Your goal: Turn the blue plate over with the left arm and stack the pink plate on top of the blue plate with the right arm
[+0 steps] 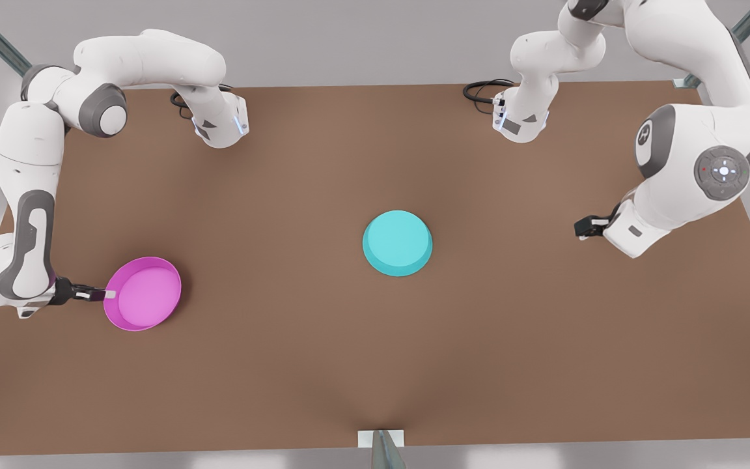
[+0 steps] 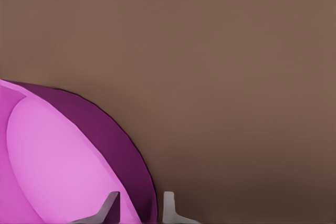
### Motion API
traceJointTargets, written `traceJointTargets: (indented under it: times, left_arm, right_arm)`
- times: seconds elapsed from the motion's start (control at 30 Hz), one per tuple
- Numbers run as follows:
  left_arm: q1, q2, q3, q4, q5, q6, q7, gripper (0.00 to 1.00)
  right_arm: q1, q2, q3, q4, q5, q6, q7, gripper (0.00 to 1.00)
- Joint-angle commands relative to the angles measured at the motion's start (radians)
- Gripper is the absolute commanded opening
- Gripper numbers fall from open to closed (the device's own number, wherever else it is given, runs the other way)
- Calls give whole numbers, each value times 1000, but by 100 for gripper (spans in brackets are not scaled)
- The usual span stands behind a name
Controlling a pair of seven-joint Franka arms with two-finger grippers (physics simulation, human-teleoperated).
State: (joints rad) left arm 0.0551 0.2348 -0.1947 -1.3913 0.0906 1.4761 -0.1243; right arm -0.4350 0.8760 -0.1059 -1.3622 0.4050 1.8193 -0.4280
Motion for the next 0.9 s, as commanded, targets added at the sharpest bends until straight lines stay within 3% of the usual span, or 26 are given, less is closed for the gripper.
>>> traceJointTargets:
  times: [0.0,0.27,0.37,0.87]
  left_arm:
    - [0,0,0,0,0,0,0,100]
    - [-1,8,0,0,0,1,0,100]
    - [0,12,0,0,0,3,0,100]
    - [-1,14,0,0,1,1,-12,100]
  right_arm:
    - [1,0,0,0,0,0,0,36]
    - [-1,12,0,0,2,0,0,36]
    - [1,12,0,0,-3,2,-3,23]
    - [5,1,0,-2,3,5,-40,21]
